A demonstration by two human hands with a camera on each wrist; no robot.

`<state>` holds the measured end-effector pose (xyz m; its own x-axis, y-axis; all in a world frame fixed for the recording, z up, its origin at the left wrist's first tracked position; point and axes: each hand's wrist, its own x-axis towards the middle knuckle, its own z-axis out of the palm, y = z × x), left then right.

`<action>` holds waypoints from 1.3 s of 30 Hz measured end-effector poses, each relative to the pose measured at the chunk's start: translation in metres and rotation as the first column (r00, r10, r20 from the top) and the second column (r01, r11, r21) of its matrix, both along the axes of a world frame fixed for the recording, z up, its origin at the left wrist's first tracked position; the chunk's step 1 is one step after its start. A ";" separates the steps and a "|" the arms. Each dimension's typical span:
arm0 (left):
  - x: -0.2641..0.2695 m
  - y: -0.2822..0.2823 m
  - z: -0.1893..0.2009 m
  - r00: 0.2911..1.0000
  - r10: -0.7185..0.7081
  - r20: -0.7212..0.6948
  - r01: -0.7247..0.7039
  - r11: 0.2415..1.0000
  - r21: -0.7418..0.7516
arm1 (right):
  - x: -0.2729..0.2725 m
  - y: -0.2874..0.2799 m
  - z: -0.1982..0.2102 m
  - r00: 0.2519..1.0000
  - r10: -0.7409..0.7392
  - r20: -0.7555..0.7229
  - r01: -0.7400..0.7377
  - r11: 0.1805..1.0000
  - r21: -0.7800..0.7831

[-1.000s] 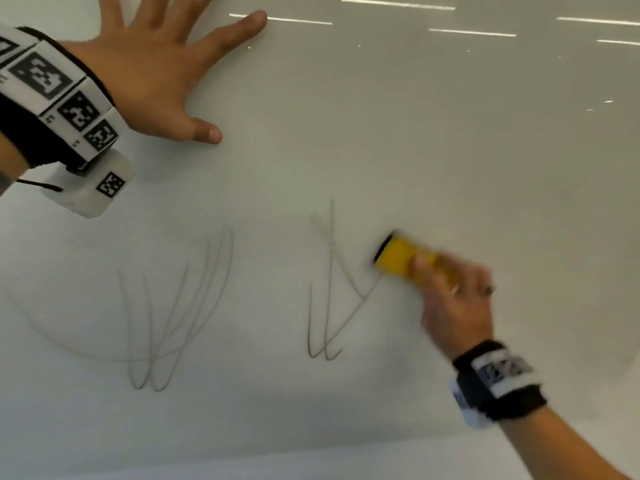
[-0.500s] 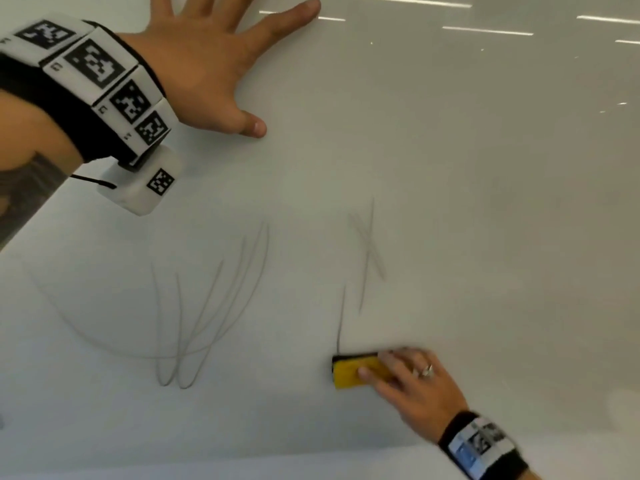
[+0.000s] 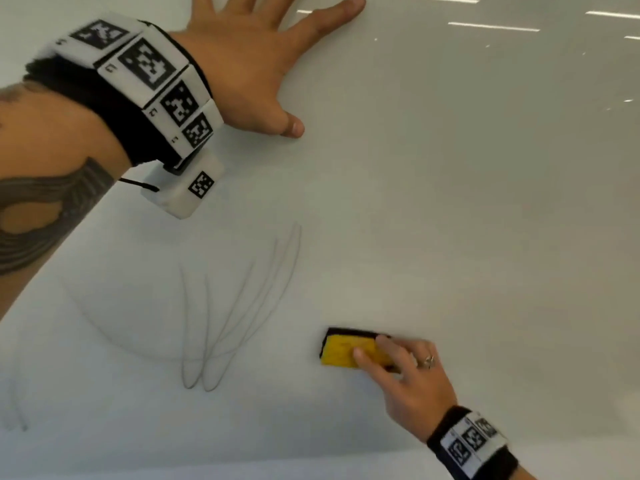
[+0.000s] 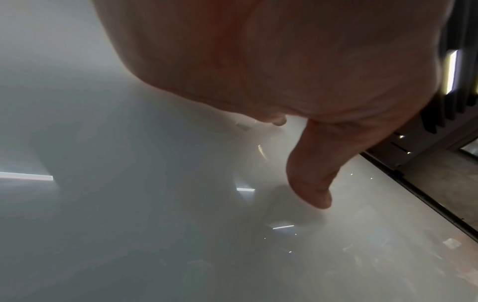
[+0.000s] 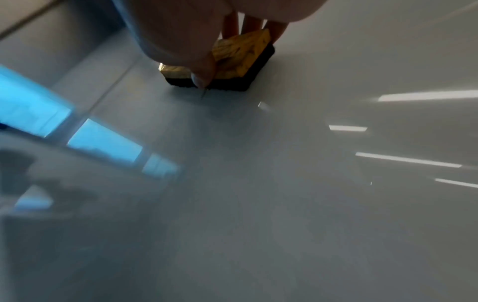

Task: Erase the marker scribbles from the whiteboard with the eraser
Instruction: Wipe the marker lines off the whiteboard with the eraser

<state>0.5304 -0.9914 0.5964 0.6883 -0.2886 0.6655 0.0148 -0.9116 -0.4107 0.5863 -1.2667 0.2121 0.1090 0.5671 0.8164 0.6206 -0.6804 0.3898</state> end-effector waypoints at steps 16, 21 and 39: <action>0.002 0.005 -0.001 0.997 -0.071 0.008 0.071 0.997 -0.035 | 0.006 0.043 0.121 0.990 0.079 0.116 -0.121 0.899 0.420; 0.002 0.004 -0.002 0.995 -0.100 0.024 0.100 0.995 -0.028 | -0.015 0.060 -0.011 0.995 0.092 -0.039 -0.095 0.992 -0.083; -0.007 0.013 0.003 0.991 -0.124 0.050 0.121 0.991 0.055 | -0.029 0.034 0.093 0.996 0.094 -0.002 -0.091 0.968 0.233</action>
